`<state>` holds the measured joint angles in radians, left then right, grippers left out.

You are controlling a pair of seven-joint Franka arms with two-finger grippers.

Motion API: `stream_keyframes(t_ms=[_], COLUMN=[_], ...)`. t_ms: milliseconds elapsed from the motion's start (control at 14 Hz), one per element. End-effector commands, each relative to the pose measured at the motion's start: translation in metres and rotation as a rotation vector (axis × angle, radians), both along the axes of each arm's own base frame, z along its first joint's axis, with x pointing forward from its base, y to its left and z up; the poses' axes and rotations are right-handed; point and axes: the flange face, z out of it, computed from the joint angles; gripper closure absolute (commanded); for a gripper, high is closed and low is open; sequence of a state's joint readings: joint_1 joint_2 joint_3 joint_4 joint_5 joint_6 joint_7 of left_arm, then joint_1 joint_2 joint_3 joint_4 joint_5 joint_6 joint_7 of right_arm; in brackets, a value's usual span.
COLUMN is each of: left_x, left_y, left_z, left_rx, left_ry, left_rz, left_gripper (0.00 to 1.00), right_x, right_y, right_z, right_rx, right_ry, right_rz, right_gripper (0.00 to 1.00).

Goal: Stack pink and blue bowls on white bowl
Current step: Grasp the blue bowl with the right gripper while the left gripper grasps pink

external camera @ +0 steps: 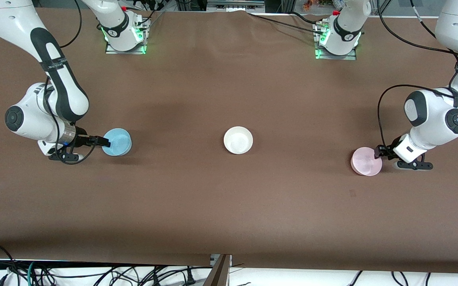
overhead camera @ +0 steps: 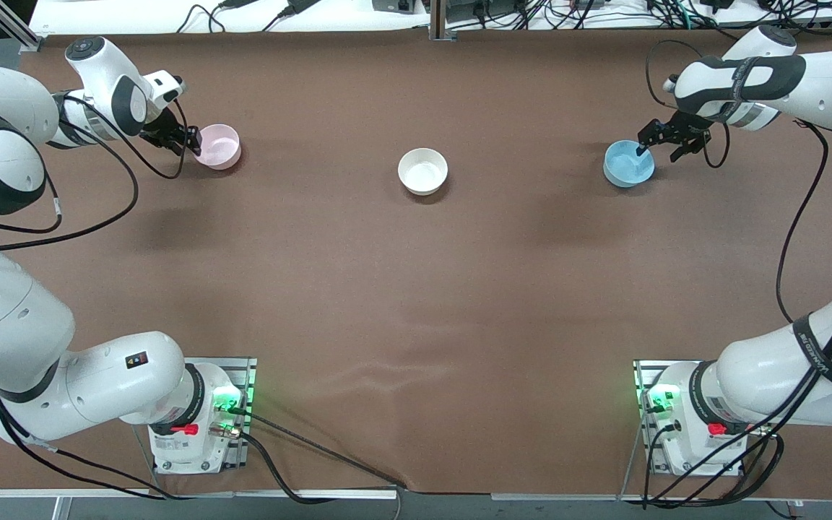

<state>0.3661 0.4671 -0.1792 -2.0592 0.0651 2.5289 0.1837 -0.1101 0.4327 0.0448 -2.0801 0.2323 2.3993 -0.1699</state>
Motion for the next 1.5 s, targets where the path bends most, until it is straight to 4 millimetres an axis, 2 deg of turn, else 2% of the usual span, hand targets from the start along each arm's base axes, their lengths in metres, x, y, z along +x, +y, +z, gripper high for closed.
stream_keyframes(t_ms=[0,286,357,429,786,929,1143,1214,1429], left_x=[-0.006,-0.005,-0.005,-0.004,-0.003,0.0,0.004,0.006,0.012], left_y=[-0.005,-0.01,-0.01,-0.011,-0.018,-0.019,-0.034,-0.048,-0.083], left_z=[0.007,0.007,0.007,0.007,0.008,0.019,0.041,0.049,0.072], left_rx=[-0.014,-0.015,-0.015,-0.016,-0.014,-0.009,-0.013,-0.02,-0.037], left_ry=[-0.009,-0.009,-0.009,-0.009,-0.009,-0.019,-0.02,-0.029,-0.019], left_rz=[-0.001,0.003,0.002,0.001,-0.012,-0.003,0.054,0.072,0.143], left_gripper=[0.71,0.88,0.94,1.0,1.0,1.0,1.0,1.0,1.0], right_x=[-0.01,-0.011,-0.01,-0.01,-0.01,-0.009,-0.008,-0.008,-0.005], right_y=[-0.001,0.0,0.0,0.0,0.001,0.001,0.003,0.003,0.005], right_z=[0.001,-0.004,-0.003,-0.003,-0.004,-0.003,-0.002,-0.002,0.001], right_rx=[0.03,0.035,0.035,0.035,0.036,0.036,0.037,0.037,0.037], right_ry=[-0.008,-0.001,-0.002,-0.002,-0.001,-0.002,-0.004,-0.004,-0.009], right_rz=[0.006,0.007,0.007,0.007,0.01,0.01,0.013,0.011,0.008], right_gripper=[0.26,0.57,0.68,0.73,0.81,0.86,0.95,1.0,1.0])
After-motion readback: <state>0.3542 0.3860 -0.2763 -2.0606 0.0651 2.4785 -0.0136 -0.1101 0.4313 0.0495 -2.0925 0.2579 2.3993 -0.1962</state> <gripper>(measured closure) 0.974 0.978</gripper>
